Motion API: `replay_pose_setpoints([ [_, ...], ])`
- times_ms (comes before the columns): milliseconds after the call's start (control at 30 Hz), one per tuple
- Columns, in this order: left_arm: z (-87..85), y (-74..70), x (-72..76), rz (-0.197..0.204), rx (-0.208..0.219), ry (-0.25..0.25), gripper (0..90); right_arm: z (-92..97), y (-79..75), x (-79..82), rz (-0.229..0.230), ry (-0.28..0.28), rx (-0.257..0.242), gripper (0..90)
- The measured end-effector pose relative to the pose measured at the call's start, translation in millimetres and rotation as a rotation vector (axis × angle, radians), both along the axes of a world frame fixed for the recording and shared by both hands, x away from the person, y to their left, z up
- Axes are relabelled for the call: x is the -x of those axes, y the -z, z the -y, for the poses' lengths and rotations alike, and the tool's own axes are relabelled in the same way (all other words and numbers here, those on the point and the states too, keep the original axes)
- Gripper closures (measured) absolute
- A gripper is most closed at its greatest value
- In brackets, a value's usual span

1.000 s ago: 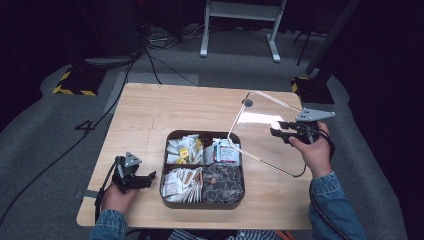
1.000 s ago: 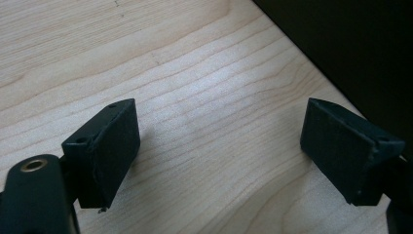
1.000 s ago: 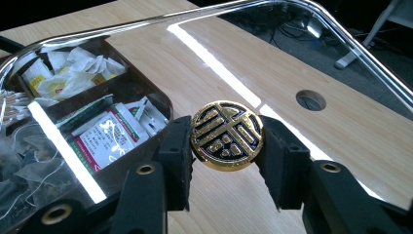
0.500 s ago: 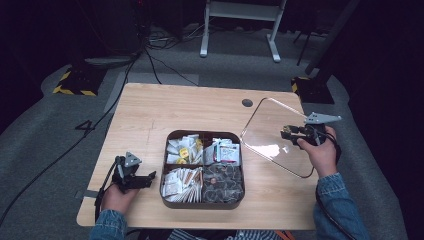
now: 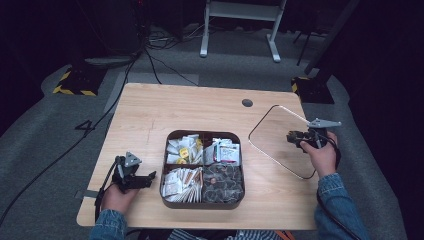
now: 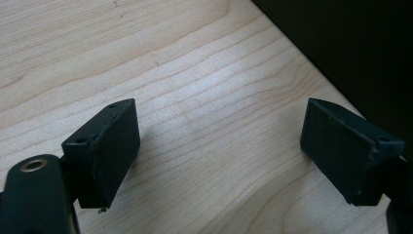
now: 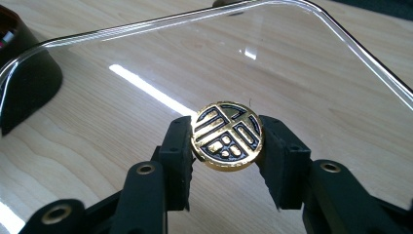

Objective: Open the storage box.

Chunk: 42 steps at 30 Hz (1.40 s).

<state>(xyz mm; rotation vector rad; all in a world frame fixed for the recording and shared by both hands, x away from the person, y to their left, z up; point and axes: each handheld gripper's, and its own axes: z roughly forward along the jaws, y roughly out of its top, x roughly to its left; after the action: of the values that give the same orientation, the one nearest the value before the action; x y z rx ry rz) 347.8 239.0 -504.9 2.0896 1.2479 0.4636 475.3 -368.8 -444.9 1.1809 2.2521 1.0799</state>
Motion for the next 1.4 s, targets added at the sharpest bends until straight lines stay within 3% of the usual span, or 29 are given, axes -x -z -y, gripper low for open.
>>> replay_pose_setpoints([
  [333,0.0,0.0,0.0,0.000,0.000,0.000,14.9,-4.8,25.8,-8.7,-0.042,0.004,0.017,58.8],
  [567,0.0,0.0,0.0,0.000,0.000,0.000,14.9,-1.4,34.6,-11.0,-0.056,0.025,0.032,58.8],
  [1067,0.0,0.0,0.0,0.000,0.000,0.000,14.9,-4.7,41.4,-11.2,-0.068,0.020,0.081,58.1],
  [1233,0.0,0.0,0.0,0.000,0.000,0.000,14.9,-6.0,42.8,-11.6,-0.079,0.012,0.085,51.8],
  [1400,0.0,0.0,0.0,0.000,0.000,0.000,14.9,-9.1,40.2,-11.6,-0.063,0.008,0.079,45.5],
])
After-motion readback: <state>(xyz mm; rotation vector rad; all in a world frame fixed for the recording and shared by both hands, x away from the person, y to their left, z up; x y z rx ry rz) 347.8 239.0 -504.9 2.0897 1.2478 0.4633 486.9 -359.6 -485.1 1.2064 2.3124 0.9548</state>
